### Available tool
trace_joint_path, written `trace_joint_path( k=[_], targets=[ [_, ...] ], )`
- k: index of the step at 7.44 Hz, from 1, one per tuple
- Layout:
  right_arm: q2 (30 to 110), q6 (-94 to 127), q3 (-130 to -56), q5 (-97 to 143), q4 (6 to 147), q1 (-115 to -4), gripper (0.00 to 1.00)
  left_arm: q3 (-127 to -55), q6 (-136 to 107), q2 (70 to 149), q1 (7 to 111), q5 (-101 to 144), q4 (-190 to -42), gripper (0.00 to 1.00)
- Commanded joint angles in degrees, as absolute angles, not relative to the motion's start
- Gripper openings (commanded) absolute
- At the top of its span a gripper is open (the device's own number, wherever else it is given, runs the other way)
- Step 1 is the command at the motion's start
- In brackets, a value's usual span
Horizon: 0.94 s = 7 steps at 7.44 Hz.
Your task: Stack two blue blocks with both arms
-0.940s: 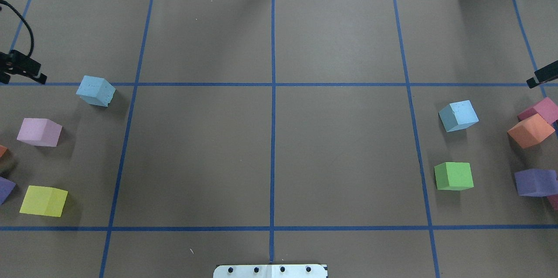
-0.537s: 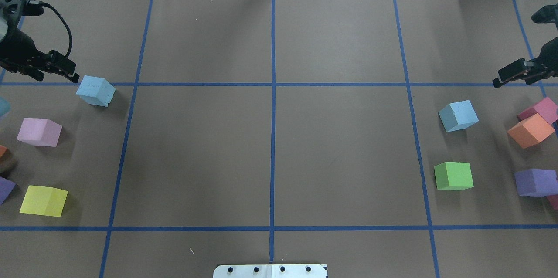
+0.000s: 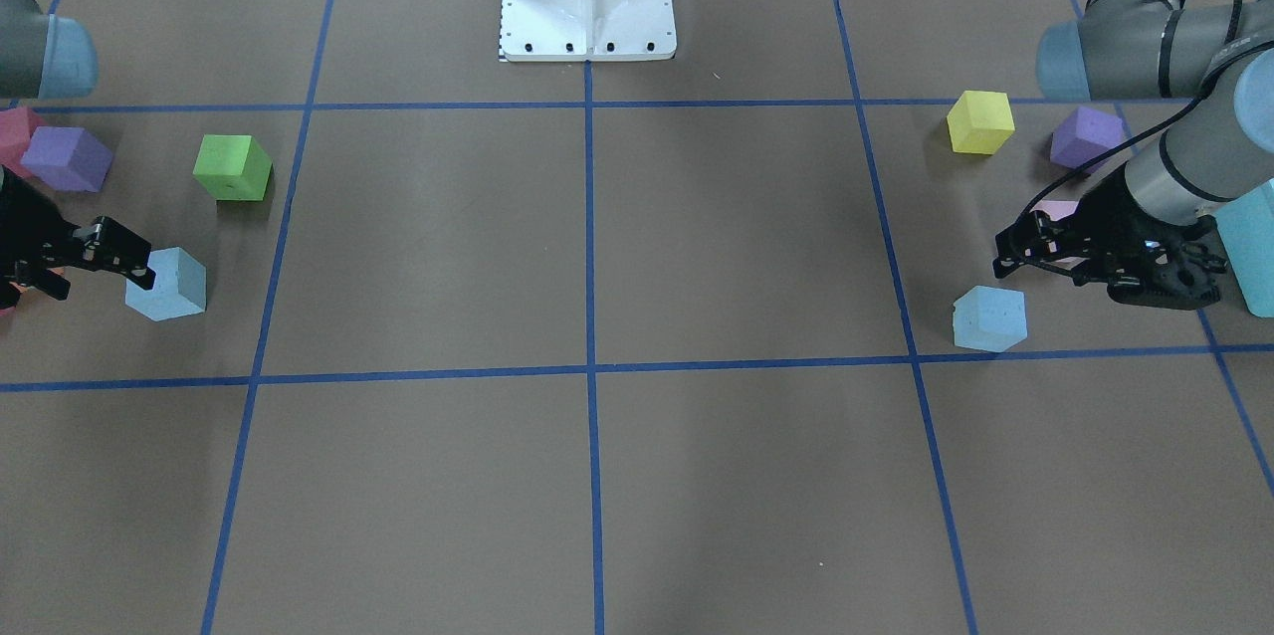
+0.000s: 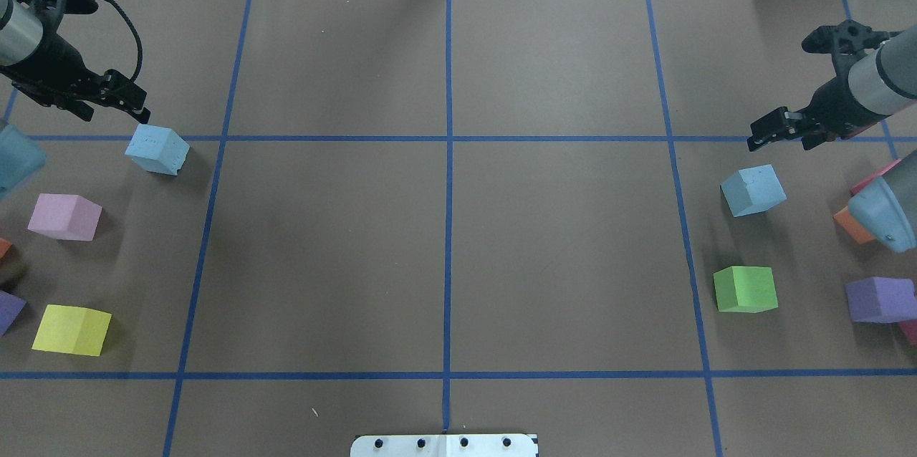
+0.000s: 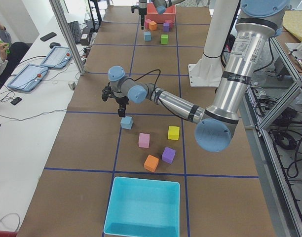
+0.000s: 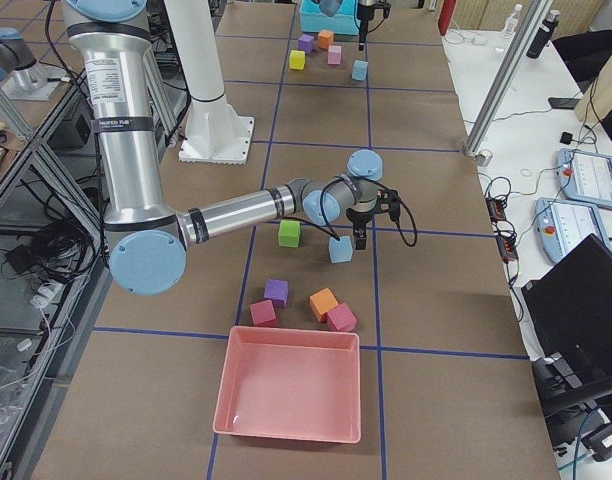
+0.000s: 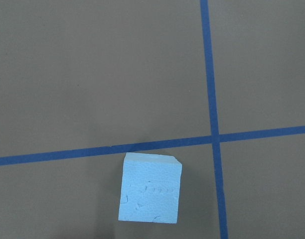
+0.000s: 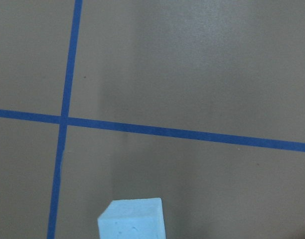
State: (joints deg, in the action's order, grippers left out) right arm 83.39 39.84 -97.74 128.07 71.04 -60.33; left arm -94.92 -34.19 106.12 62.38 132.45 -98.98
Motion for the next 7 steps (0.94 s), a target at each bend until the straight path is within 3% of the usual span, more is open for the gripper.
trace_joint_path(
  k=[1,7],
  targets=[
    [83.9,40.4,-97.7,124.7,68.7,-57.7,0.96,-94.0,-35.1,106.6,60.3,129.1,-99.1,1.0],
    [86.5,40.4,-97.6,122.4,64.5,-54.9,0.96,-91.0,-33.9,106.6,58.7,128.7,-99.9,0.99]
  ],
)
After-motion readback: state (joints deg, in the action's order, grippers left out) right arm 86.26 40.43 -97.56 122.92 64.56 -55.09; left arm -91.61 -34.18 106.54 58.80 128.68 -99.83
